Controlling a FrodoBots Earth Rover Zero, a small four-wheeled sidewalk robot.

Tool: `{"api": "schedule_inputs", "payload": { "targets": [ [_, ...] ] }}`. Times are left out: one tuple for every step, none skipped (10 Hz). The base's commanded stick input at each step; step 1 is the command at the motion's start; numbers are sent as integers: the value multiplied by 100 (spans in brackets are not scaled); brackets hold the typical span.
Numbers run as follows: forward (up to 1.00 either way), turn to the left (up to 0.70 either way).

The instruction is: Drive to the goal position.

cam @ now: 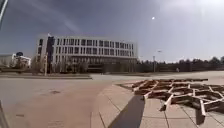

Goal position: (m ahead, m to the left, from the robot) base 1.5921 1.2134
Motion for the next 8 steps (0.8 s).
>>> {"api": "schedule_inputs", "payload": {
  "targets": [
    [5,0],
    [5,0],
    [5,0],
    [5,0],
    [5,0],
    [4,0],
    [5,0],
    [5,0]
  ]
}}
